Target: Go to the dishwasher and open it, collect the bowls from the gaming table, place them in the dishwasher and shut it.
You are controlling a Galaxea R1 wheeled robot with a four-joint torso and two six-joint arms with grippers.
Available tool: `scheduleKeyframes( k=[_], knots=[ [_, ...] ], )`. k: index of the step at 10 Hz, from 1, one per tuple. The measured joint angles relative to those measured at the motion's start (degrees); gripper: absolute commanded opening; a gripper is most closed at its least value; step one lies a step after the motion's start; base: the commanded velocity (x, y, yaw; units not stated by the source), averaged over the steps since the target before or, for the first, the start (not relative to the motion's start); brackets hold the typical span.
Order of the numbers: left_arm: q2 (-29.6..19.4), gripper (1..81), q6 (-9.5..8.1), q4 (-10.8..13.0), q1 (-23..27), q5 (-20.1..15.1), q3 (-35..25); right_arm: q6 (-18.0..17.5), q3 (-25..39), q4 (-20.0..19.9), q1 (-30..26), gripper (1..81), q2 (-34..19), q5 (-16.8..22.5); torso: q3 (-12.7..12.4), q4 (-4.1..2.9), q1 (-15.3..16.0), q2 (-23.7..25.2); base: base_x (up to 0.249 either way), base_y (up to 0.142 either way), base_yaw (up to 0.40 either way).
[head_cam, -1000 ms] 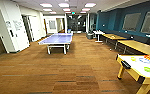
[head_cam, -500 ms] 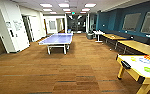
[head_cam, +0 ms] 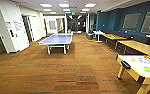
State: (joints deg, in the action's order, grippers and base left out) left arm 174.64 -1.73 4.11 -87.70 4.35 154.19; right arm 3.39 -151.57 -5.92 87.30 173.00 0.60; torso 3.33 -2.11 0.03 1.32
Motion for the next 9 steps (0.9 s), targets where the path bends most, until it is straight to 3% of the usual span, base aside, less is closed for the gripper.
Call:
scheduleKeyframes(
  k=[9],
  knots=[
    [0.4, 81.1, 0.02, 0.0, 0.2, -0.1, 0.0, 0.0, -0.1, 0.0, 0.4, 81.1, 0.0, -0.4, 0.0, 0.00, 0.0, 0.0, 0.000, 0.000, -0.393]
  ],
)
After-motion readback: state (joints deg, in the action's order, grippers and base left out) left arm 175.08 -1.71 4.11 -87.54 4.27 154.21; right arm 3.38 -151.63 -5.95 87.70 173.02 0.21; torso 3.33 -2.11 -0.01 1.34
